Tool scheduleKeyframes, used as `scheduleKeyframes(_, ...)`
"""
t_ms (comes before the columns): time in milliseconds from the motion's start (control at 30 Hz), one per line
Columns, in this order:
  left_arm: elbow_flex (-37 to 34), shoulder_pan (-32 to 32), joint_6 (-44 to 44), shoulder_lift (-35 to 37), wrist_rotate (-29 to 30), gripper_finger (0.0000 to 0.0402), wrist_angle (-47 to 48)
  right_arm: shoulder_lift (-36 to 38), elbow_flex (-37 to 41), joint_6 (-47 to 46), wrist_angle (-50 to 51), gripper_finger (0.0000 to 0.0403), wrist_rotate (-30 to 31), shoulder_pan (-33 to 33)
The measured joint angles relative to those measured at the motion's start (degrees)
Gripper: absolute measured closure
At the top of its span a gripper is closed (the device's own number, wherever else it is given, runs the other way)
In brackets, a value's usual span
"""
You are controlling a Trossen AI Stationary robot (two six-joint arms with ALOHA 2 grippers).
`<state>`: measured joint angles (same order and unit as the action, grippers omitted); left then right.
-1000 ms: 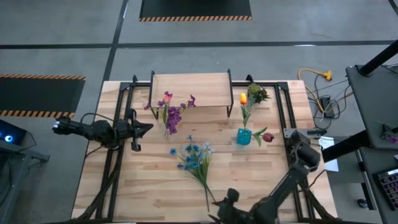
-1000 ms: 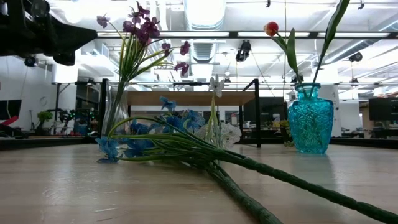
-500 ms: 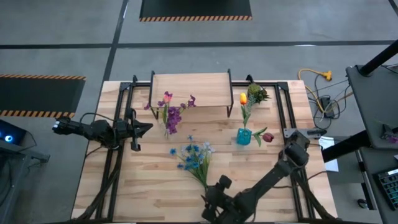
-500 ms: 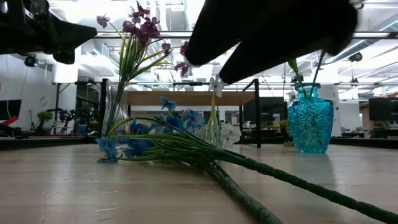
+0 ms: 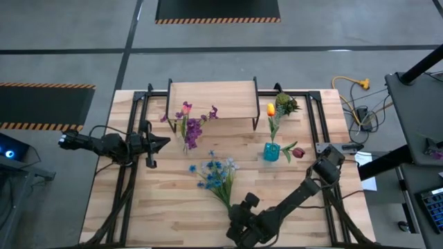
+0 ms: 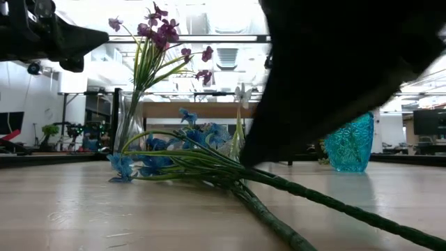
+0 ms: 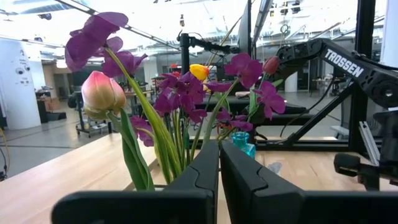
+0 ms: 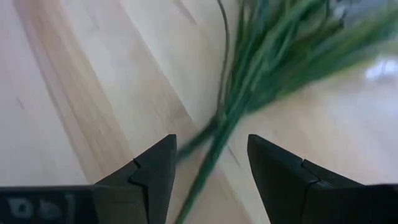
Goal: Pick and place flowers into a vace then onto a shelf
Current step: Put the blue flower into the blue transparent vase
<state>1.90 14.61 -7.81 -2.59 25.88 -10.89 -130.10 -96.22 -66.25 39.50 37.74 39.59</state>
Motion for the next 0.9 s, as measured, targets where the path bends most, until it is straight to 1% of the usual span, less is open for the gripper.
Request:
scheduleKeyframes(133,-0.01,0.0,0.0,0.0,-0.01,0.0402,0.01,0.02,1.26,-2.37,-0.1,0.0214,-0.33,-0.27)
scheduleKeyframes(400,-0.01,0.0,0.0,0.0,-0.01,0.0402,0.06,0.06,3.53,-2.8,-0.37,0.0216,-0.36,-0.35)
scheduleKeyframes(567,-0.01,0.0,0.0,0.0,-0.01,0.0402,0.47,0.08,3.56,-2.59,-0.67,0.0217,-0.33,-0.86)
scheduleKeyframes(900,-0.01,-0.02,0.0,-0.02,0.01,0.0402,0.91,0.08,3.56,-1.01,-0.87,0.0258,-0.33,-1.74)
